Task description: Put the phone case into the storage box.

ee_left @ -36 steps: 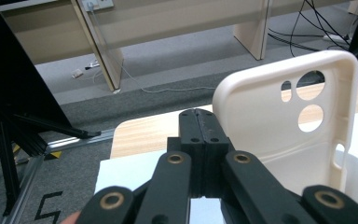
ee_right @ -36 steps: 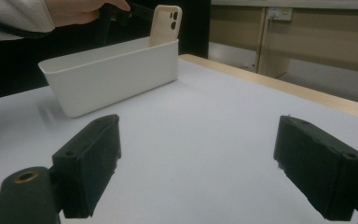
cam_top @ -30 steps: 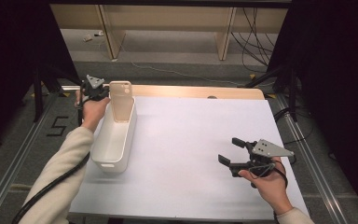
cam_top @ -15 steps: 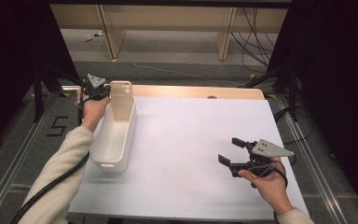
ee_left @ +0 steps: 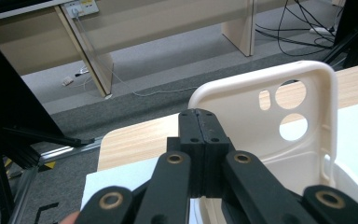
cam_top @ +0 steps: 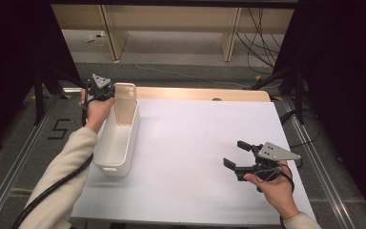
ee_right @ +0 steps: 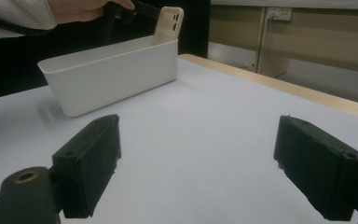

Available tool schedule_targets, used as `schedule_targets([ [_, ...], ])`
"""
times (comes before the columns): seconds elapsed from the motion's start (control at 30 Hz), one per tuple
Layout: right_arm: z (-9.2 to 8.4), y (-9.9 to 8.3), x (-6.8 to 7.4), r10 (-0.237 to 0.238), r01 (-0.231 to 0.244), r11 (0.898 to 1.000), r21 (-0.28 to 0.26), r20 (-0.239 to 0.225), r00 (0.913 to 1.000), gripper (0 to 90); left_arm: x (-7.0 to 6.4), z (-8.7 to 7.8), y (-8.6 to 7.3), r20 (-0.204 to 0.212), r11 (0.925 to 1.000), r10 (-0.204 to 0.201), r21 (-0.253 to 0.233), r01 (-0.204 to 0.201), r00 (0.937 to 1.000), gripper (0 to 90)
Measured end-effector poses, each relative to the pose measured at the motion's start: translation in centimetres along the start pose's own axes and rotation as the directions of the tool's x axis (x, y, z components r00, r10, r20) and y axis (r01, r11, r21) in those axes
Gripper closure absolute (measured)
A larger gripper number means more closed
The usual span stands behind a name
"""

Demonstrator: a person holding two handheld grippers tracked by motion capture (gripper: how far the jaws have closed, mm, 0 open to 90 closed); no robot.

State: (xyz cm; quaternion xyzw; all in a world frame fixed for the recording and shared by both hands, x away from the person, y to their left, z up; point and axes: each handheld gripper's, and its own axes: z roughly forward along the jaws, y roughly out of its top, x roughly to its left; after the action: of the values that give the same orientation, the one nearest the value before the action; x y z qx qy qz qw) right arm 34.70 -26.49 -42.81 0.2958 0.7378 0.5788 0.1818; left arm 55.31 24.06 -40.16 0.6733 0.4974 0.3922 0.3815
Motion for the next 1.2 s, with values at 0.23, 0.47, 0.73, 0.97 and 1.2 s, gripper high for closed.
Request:
schedule_targets([
  [0.23, 0.0, 0.0, 0.0, 0.0, 0.0, 1.0, 0.0, -0.002, 1.0, 15.9, -0.1, -0.7, -0.1, 0.023, 0.9999, -0.009, -0.012, 0.01, 0.9997, 84.4],
  [0.47, 0.0, 0.0, 0.0, 0.001, -0.001, 1.0, 0.004, -0.003, 1.0, 15.9, -0.3, -1.9, 0.0, 0.069, 0.9993, -0.025, -0.026, 0.027, 0.9973, 67.1],
  [0.73, 0.1, 0.0, 0.1, 0.001, -0.001, 1.0, 0.005, 0.0, 1.0, 15.9, -1.1, -3.7, 0.1, 0.151, 0.9983, -0.036, -0.038, 0.043, 0.9878, 39.6],
  [0.97, 0.1, 0.0, 0.1, 0.007, -0.007, 1.0, -0.011, -0.013, 0.9999, 15.9, -1.9, -5.4, 0.0, 0.189, 0.9989, 0.014, -0.046, -0.005, 0.9818, 24.2],
  [1.2, 0.0, 0.1, 0.1, 0.003, -0.003, 1.0, 0.008, -0.008, 1.0, 15.9, -2.2, -6.9, -0.3, 0.234, 0.9982, 0.006, -0.059, 0.008, 0.9722, 16.6],
])
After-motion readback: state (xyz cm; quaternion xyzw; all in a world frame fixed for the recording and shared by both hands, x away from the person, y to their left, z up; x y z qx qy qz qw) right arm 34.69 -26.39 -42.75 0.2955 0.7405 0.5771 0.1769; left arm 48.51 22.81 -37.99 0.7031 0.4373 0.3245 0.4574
